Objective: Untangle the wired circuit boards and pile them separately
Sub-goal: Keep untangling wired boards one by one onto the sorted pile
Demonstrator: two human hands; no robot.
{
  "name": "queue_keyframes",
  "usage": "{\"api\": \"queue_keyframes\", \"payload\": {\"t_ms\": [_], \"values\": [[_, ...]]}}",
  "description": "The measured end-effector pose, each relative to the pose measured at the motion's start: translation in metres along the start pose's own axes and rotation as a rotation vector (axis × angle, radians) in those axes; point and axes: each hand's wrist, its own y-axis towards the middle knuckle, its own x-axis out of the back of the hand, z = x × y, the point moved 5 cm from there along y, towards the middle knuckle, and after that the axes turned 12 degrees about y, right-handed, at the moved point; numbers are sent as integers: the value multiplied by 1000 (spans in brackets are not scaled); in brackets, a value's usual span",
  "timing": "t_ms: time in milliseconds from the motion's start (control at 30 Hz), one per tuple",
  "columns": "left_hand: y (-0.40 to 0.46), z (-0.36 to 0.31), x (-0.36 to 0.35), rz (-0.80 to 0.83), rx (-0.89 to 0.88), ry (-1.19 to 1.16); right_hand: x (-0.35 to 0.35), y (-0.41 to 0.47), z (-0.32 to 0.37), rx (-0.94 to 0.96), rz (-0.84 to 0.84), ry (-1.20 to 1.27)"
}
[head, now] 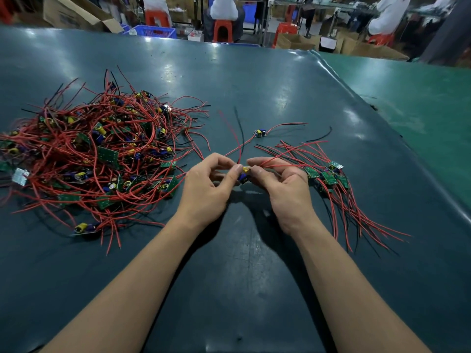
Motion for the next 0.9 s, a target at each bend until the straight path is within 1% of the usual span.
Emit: {"api": "queue_keyframes", "payload": {"t_ms": [67,133,200,267,300,367,433,500,567,633,700,800,900], "values": [[0,0,1,-16,64,-121,3,2,0,0,-49,59],[0,-1,2,-32,126,-269,6,4,-2,-25,-87,169],[0,-2,2,-35,180,-398,4,3,-4,-52,-77,254],[0,-2,0,10,223,-492,1,2,-5,-65,-45,297],[0,-3,-1,45,228,-497,0,1,-5,-68,-28,313],[-1,-4,-2,100,176,-404,-1,1,-6,-80,-18,323],[-1,-8,-1,76,89,-283,0,1,-8,-107,-44,287],[-1,-10,2,21,58,-277,-1,-1,-10,-150,-57,247],[-1,-10,1,25,63,-291,-2,-2,-10,-165,-47,215],[-2,-10,-3,76,76,-282,-1,-4,-9,-161,-59,182],[-4,-12,-4,113,68,-263,0,-4,-7,-159,-95,151],[-4,-12,-4,126,80,-278,4,-2,-5,-153,-154,116],[-4,-12,-4,156,113,-301,12,0,0,-100,-220,43]]}}
